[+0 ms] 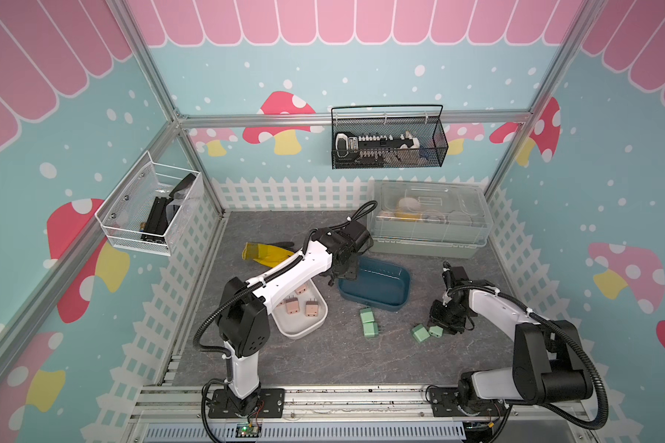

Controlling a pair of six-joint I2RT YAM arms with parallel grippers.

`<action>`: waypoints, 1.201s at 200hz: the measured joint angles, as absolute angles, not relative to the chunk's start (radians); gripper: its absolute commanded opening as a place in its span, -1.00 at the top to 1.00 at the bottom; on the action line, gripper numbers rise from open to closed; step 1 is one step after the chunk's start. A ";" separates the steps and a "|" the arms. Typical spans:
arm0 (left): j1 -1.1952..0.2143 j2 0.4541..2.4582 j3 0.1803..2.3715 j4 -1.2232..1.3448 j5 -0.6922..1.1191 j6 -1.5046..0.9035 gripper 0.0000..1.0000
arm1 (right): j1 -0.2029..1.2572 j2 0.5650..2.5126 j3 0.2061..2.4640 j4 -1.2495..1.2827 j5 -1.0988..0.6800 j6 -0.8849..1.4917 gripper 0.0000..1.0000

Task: Place the plugs by color into the storage box
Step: Pick up the plug from the center of the board, then place the plug in the storage box.

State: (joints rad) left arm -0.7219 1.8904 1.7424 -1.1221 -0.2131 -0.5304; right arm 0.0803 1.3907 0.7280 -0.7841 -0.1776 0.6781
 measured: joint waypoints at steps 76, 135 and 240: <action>-0.704 1.896 1.766 -1.122 -0.217 -0.542 -0.41 | 0.142 1.367 1.069 -0.920 -0.186 0.701 0.41; -0.669 1.850 1.725 -1.115 -0.244 -0.554 -0.41 | 0.333 1.648 1.404 -0.950 -0.158 0.688 0.41; -0.619 1.689 1.546 -1.084 -0.278 -0.596 -0.41 | 0.388 2.006 1.547 -0.962 -0.112 0.587 0.39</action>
